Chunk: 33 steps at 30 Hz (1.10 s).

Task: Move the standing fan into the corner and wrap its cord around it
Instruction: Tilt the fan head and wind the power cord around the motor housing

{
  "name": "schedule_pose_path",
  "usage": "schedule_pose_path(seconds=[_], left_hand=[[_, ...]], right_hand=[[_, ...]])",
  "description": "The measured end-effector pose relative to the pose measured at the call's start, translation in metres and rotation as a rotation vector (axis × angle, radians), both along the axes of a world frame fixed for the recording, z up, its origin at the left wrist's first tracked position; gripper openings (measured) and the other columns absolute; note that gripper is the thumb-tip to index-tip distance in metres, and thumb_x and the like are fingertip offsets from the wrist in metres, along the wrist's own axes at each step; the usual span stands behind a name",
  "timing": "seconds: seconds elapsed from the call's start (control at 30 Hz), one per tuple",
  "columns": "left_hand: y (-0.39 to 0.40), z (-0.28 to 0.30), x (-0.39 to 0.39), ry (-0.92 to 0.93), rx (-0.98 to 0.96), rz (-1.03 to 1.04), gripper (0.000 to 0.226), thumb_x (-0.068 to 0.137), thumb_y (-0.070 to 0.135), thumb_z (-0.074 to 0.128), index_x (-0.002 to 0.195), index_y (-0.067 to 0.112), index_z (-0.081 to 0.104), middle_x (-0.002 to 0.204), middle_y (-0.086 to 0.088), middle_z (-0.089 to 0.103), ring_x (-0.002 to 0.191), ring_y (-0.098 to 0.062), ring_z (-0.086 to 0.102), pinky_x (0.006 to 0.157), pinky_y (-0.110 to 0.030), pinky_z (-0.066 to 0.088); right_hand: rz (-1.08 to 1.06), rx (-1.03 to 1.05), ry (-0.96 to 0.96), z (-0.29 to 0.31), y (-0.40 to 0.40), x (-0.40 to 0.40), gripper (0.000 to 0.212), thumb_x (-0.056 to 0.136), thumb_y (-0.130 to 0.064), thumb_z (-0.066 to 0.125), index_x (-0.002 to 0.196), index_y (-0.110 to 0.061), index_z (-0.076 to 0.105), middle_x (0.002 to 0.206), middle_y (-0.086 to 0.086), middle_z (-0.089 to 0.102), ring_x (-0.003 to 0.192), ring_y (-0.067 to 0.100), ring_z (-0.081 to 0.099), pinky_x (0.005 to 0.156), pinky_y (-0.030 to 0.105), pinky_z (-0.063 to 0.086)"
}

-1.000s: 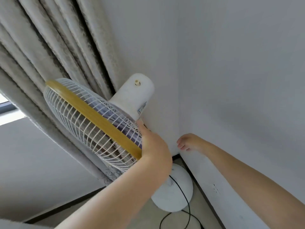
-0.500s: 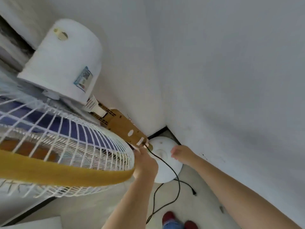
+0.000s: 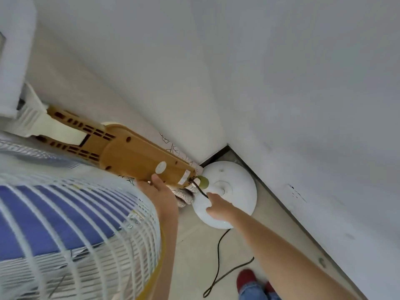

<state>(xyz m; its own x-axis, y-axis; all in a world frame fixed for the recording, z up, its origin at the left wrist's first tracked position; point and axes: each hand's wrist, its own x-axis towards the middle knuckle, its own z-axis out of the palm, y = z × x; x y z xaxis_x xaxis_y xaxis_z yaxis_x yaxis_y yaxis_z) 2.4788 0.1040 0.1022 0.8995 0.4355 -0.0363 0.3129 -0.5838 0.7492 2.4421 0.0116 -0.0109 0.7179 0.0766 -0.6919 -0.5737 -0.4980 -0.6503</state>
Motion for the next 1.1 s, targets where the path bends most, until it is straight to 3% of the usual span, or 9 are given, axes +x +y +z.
schedule_pose_path(seconds=[0.1, 0.2, 0.37, 0.47, 0.63, 0.8, 0.97, 1.03, 1.1], left_hand=[[0.001, 0.0, 0.001, -0.028, 0.037, -0.002, 0.037, 0.094, 0.022, 0.033, 0.122, -0.001, 0.039, 0.12, -0.026, 0.056, 0.107, -0.041, 0.054, 0.094, -0.054, 0.044], [-0.007, 0.001, -0.001, 0.001, -0.031, 0.013, 0.037, 0.095, 0.021, 0.031, 0.126, 0.002, 0.036, 0.125, -0.024, 0.053, 0.112, -0.039, 0.052, 0.098, -0.052, 0.042], [-0.029, 0.007, -0.034, 0.177, -0.12, -0.09, 0.048, 0.09, 0.005, 0.037, 0.135, 0.009, 0.023, 0.137, -0.018, 0.044, 0.12, -0.035, 0.047, 0.094, -0.042, 0.041], [-0.04, 0.012, -0.063, 0.353, -0.001, -0.239, 0.057, 0.083, -0.001, 0.037, 0.136, 0.014, 0.027, 0.14, -0.014, 0.043, 0.12, -0.037, 0.045, 0.096, -0.047, 0.043], [-0.052, 0.039, -0.085, 0.359, 0.207, -0.783, 0.046, 0.087, 0.004, 0.04, 0.131, 0.016, 0.039, 0.145, -0.006, 0.037, 0.135, -0.023, 0.026, 0.109, -0.038, 0.028], [-0.077, 0.081, -0.099, 0.608, 0.616, -1.166, 0.035, 0.081, 0.017, 0.053, 0.115, 0.009, 0.046, 0.124, -0.012, 0.052, 0.122, -0.029, 0.04, 0.095, -0.039, 0.039], [-0.098, 0.131, -0.1, 0.464, 0.44, -1.187, 0.023, 0.087, 0.021, 0.046, 0.101, 0.003, 0.044, 0.096, -0.014, 0.058, 0.093, -0.032, 0.056, 0.068, -0.036, 0.044], [-0.102, 0.145, -0.105, 0.494, 0.485, -1.23, 0.025, 0.091, 0.025, 0.037, 0.083, 0.005, 0.05, 0.079, -0.008, 0.055, 0.088, -0.029, 0.055, 0.065, -0.034, 0.041], [-0.106, 0.154, -0.109, 0.501, 0.522, -1.218, 0.034, 0.093, 0.029, 0.033, 0.088, 0.005, 0.057, 0.088, -0.01, 0.061, 0.094, -0.029, 0.056, 0.071, -0.033, 0.041]], right_hand=[[0.004, 0.017, 0.059, -0.006, -0.013, -0.019, 0.022, 0.089, -0.009, 0.031, 0.09, -0.005, 0.052, 0.081, 0.009, 0.057, 0.072, 0.017, 0.054, 0.063, 0.024, 0.038], [0.047, 0.077, 0.127, 0.007, -0.034, -0.055, 0.029, 0.087, -0.016, 0.033, 0.06, -0.015, 0.042, 0.053, 0.003, 0.048, 0.047, 0.012, 0.042, 0.05, 0.023, 0.032], [0.076, 0.094, 0.202, 0.065, -0.084, -0.12, 0.028, 0.09, -0.013, 0.033, 0.064, -0.015, 0.042, 0.049, 0.006, 0.047, 0.04, 0.012, 0.042, 0.039, 0.012, 0.036], [-0.171, 0.243, 0.228, 0.114, -0.113, -0.145, 0.026, 0.086, 0.002, 0.037, 0.063, -0.01, 0.044, 0.044, 0.005, 0.048, 0.037, 0.015, 0.048, 0.043, 0.02, 0.045], [-0.266, 0.49, 0.2, 0.195, -0.145, -0.159, 0.028, 0.089, 0.002, 0.034, 0.069, -0.006, 0.051, 0.043, -0.001, 0.059, 0.044, 0.016, 0.061, 0.058, 0.027, 0.057], [-0.209, 0.252, 0.122, 0.275, -0.154, -0.169, 0.03, 0.089, 0.003, 0.031, 0.072, -0.004, 0.056, 0.046, 0.005, 0.059, 0.041, 0.019, 0.06, 0.056, 0.026, 0.053], [-0.082, -0.057, 0.068, 0.341, -0.14, -0.156, 0.025, 0.081, 0.007, 0.032, 0.071, -0.004, 0.052, 0.055, 0.012, 0.056, 0.048, 0.019, 0.056, 0.057, 0.023, 0.048], [-0.041, -0.144, 0.053, 0.364, -0.132, -0.153, 0.022, 0.083, 0.005, 0.032, 0.074, -0.003, 0.05, 0.056, 0.013, 0.054, 0.05, 0.021, 0.054, 0.054, 0.024, 0.044], [0.008, -0.217, 0.049, 0.38, -0.127, -0.155, 0.021, 0.085, 0.003, 0.031, 0.081, 0.0, 0.051, 0.063, 0.016, 0.057, 0.053, 0.022, 0.054, 0.052, 0.022, 0.042]])
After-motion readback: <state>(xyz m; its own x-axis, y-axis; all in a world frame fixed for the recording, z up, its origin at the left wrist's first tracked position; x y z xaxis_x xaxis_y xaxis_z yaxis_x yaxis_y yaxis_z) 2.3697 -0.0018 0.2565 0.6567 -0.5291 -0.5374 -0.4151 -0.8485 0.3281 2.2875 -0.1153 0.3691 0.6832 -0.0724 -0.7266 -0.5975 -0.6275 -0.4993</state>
